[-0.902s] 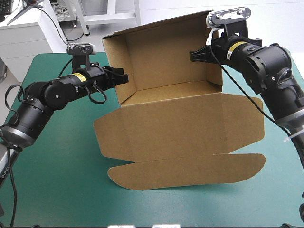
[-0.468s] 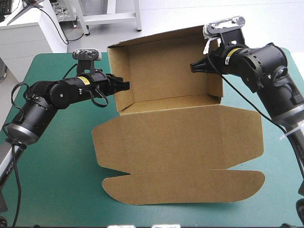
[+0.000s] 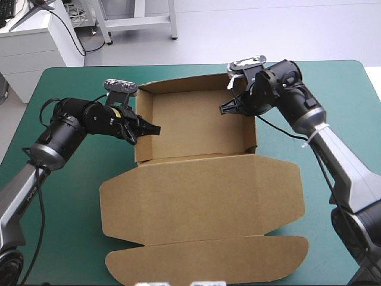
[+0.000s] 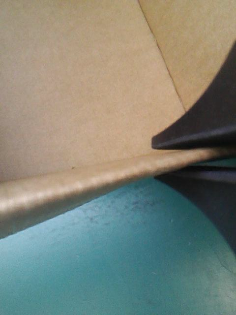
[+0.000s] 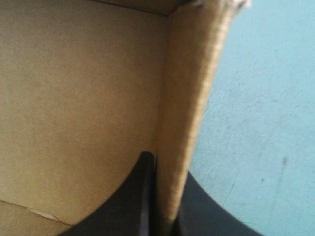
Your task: Fold the box
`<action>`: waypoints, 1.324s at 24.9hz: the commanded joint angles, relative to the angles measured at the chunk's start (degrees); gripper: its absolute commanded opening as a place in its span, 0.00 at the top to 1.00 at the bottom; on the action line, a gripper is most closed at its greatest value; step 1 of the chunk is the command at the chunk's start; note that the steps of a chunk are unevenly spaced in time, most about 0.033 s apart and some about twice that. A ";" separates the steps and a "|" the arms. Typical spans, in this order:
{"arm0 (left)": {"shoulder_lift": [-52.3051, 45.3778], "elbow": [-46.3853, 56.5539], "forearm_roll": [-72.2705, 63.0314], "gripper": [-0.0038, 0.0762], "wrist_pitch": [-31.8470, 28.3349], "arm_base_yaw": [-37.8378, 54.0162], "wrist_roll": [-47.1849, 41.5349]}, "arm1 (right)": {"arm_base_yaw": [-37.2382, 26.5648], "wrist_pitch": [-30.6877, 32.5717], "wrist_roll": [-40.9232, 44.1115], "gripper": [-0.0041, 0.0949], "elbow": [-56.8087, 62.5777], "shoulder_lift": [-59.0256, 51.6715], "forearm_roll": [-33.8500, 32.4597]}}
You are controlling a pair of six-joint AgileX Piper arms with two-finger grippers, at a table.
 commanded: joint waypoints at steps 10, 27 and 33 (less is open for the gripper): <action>8.04 -2.49 -2.51 0.96 -0.30 -1.22 2.43 | 1.08 2.33 -4.03 0.98 -1.44 6.93 7.26; 11.46 -3.26 -2.92 0.38 6.51 0.05 4.29 | 1.08 4.09 -5.76 0.09 -1.44 10.56 8.92; 10.93 -10.73 -3.40 0.33 14.64 3.50 4.28 | 1.08 4.09 -5.36 0.01 -2.73 10.11 7.33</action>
